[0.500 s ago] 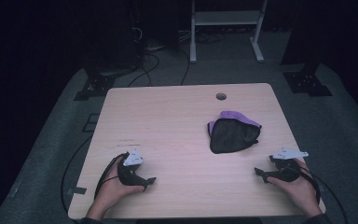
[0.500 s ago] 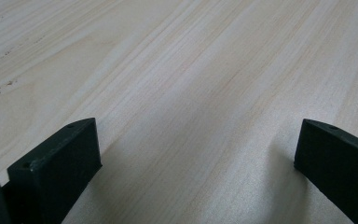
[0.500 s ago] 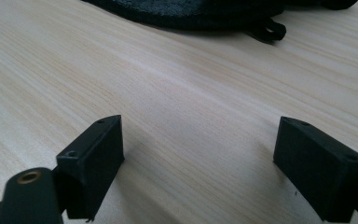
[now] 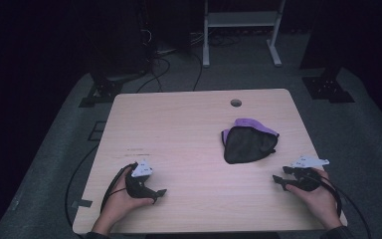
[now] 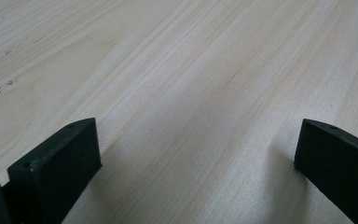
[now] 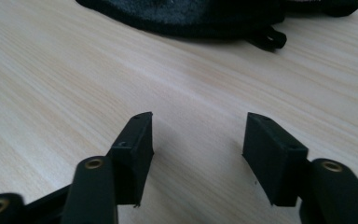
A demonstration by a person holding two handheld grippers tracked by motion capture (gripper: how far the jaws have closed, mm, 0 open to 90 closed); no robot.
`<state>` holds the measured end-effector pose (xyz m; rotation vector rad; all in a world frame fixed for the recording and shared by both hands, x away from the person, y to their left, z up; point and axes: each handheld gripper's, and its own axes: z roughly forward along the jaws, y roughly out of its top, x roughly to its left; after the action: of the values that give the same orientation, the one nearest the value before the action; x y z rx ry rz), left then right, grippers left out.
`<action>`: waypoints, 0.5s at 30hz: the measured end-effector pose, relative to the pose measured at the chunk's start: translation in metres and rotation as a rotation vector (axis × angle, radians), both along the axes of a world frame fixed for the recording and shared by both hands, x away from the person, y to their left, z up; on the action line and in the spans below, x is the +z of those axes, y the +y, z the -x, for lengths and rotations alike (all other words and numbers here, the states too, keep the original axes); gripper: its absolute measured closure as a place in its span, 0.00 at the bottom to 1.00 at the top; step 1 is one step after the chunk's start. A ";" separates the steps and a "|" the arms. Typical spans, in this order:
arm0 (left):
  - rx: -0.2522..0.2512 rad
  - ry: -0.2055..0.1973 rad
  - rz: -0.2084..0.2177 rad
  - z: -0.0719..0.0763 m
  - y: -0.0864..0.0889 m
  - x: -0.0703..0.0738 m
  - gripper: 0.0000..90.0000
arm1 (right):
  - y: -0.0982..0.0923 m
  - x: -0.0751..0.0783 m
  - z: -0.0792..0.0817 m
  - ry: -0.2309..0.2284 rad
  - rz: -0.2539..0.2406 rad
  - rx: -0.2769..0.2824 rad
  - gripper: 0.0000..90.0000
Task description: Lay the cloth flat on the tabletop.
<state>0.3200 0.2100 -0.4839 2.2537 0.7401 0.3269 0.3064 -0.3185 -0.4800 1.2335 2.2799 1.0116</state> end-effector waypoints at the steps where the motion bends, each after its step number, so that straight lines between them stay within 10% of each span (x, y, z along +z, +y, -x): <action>1: 0.000 0.000 0.000 0.000 0.000 0.000 0.00 | 0.000 0.001 -0.001 -0.003 -0.003 -0.003 0.48; 15: 0.002 -0.001 -0.001 0.000 0.000 0.000 0.00 | 0.008 0.016 -0.021 -0.064 -0.046 -0.031 0.50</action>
<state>0.3199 0.2101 -0.4838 2.2540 0.7415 0.3286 0.3274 -0.3101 -0.4635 1.2328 2.1944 1.0820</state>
